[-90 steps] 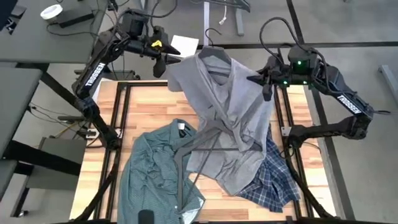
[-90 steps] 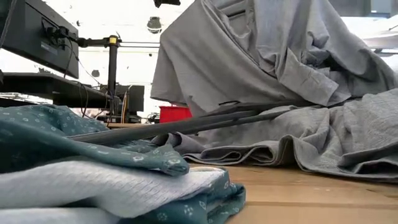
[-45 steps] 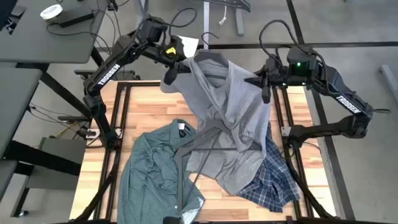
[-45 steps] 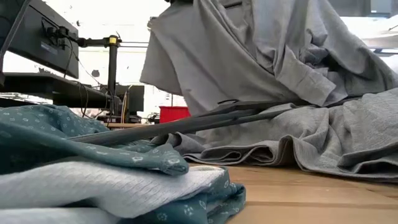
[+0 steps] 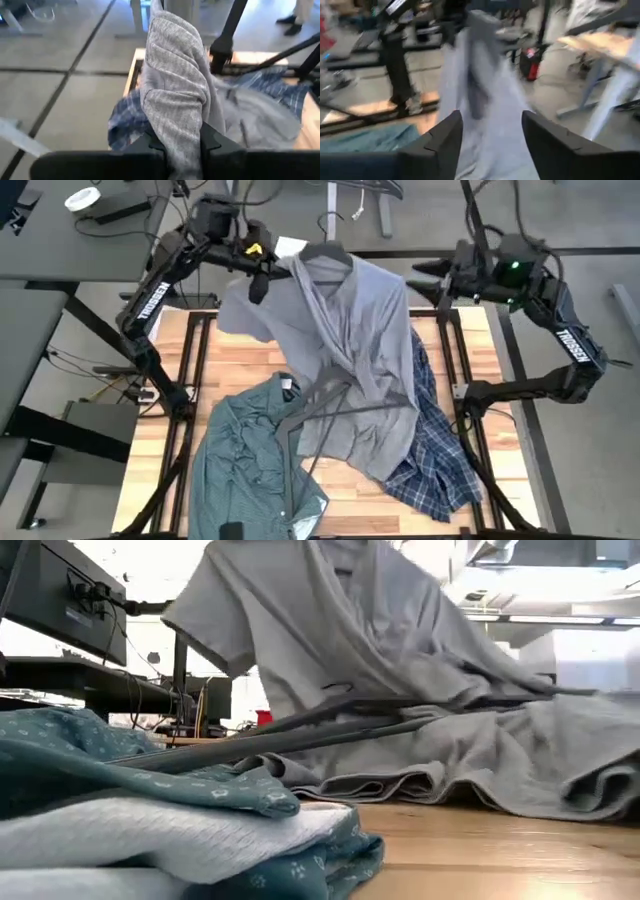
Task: Hang clothes
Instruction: Put the gray t-shirt on the gray hanger
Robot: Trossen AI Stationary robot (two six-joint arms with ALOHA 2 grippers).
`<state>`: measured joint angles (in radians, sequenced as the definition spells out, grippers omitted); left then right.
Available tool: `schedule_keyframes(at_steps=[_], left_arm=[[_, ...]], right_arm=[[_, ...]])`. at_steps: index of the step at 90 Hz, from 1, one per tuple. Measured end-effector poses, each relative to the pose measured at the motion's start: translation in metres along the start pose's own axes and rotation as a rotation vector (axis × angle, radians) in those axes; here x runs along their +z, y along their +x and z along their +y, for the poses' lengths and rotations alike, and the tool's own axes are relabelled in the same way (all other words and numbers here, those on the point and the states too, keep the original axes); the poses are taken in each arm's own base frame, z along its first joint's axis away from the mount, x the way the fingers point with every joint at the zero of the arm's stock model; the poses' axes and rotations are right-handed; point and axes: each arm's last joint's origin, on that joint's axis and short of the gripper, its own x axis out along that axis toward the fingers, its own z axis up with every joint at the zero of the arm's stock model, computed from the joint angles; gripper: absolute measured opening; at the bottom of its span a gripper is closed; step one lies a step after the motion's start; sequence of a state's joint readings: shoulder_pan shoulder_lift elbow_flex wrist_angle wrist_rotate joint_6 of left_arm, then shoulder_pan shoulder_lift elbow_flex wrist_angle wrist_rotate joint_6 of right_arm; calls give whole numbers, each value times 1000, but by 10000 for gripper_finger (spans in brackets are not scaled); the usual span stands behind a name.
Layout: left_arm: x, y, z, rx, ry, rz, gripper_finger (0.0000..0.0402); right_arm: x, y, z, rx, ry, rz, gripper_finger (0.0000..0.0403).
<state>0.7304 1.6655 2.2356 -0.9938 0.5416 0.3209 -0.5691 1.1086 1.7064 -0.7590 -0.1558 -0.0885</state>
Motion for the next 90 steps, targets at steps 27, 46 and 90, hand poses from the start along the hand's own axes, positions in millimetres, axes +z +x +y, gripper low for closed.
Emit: schedule_keyframes(at_steps=[27, 46, 90], left_arm=[[17, -8, 4, 1, -8, -161, 17], [15, -5, 5, 39, -16, -136, 17], [20, -9, 14, 196, -18, -174, 17]], right_arm=[[5, 19, -31, -147, -43, -47, 206], [4, 50, -39, -144, -10, -66, 201], [-2, 75, -22, -38, 63, -31, 201]])
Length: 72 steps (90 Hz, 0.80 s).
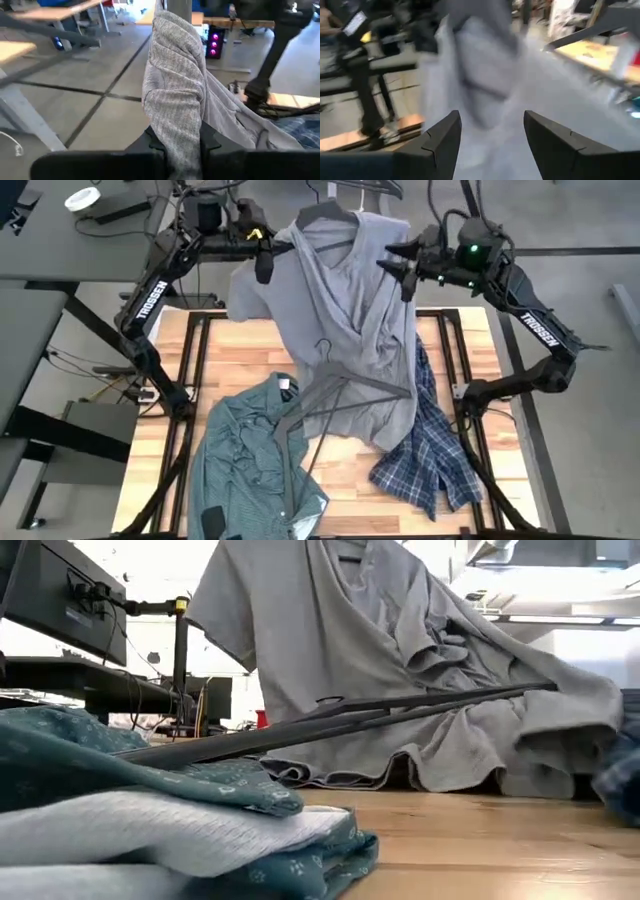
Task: Hang clothes
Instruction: Put the gray t-shirt on the gray hanger
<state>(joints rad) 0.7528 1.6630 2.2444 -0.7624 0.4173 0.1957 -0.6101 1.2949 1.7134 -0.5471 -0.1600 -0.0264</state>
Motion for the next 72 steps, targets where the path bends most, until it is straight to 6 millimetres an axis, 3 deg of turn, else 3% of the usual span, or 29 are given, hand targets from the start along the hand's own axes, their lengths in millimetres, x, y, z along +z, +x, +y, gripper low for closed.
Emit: schedule_keyframes(at_steps=[11, 30, 52, 62, 72], left_arm=[[4, 0, 1, 8, 6, -39, 17], [5, 4, -3, -7, 15, -52, 17], [6, 5, -6, -5, 31, -48, 17], [5, 6, -6, -6, 40, -45, 17], [4, 6, -7, -16, 64, -39, 17]], right_arm=[[-4, 15, 5, -41, 31, 14, 201], [-6, 48, 4, -351, 97, -72, 201], [-12, 78, 3, -442, 101, -118, 194], [-12, 80, -1, -458, 103, -131, 150], [-10, 79, -4, -477, 69, -147, 57]])
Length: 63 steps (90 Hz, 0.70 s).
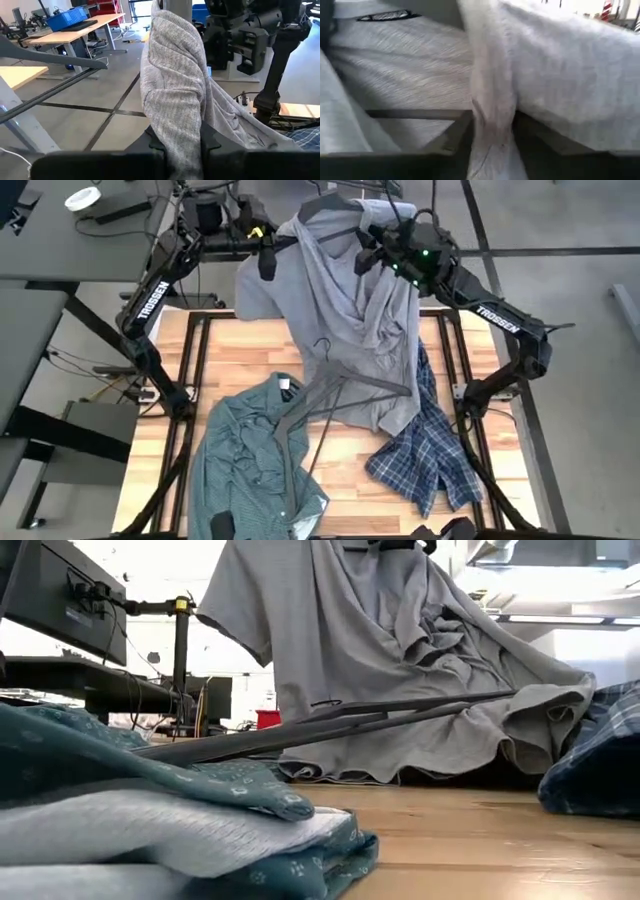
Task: Hang clothes
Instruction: Put the gray t-shirt on the gray hanger
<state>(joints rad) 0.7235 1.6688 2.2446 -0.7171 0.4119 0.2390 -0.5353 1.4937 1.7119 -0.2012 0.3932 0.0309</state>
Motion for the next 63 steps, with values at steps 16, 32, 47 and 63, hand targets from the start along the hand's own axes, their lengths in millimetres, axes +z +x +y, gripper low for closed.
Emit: schedule_keyframes(at_steps=[16, 32, 47, 63], left_arm=[[-7, 0, -3, -32, 97, 65, 16], [-18, -2, -5, -66, 237, 178, 16], [-23, -6, 3, 0, 243, 237, 16], [-26, -9, 12, 106, 221, 283, 15]], right_arm=[[18, -9, -6, -11, -36, -65, 5], [53, -37, -15, 52, -49, -97, 2], [69, -57, -14, 139, 0, -24, 1], [75, -63, -6, 287, 138, -38, 1]])
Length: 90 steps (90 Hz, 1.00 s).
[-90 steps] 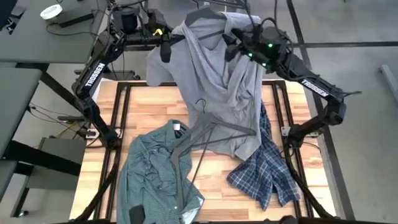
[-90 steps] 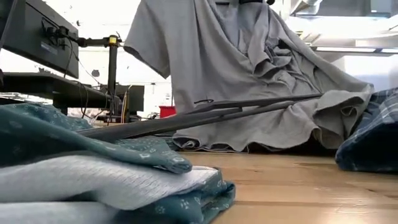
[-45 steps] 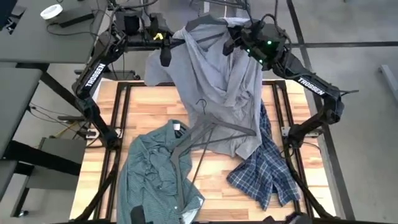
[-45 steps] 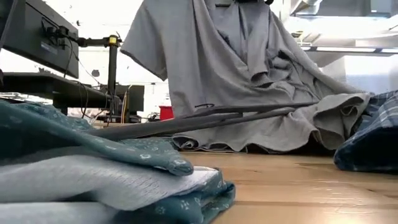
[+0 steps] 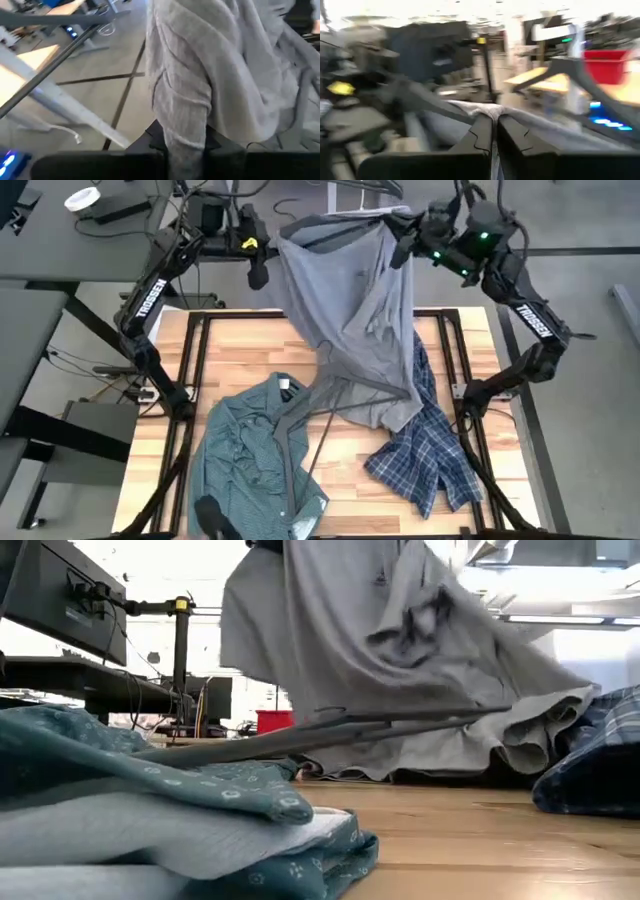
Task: Hang clothes
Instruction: Put the gray t-shirt on the gray hanger
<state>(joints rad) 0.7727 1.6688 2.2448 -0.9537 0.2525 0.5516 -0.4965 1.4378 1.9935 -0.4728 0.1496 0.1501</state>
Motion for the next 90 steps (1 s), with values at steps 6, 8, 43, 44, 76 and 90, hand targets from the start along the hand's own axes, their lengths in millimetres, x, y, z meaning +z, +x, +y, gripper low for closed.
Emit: schedule_keyframes(at_steps=[6, 8, 43, 44, 76, 90], left_arm=[[-2, 0, -1, 2, 25, 22, 15], [-3, 0, -1, -8, 36, 32, 15], [-8, -3, -15, -203, 119, 35, 15], [-7, -4, -15, -201, 120, 30, 15], [-1, -12, -13, -173, 56, -19, 14], [2, -9, -13, -185, 17, -46, 14]], right_arm=[[-3, 3, 2, 13, 11, 10, 0], [-3, 4, 2, 16, 4, 13, 0], [-20, 3, -25, -84, 25, 212, 23], [-21, 3, -25, -81, 27, 225, 27], [-14, -7, -6, 88, -37, 229, 175], [-13, -4, 8, 273, -66, 201, 220]])
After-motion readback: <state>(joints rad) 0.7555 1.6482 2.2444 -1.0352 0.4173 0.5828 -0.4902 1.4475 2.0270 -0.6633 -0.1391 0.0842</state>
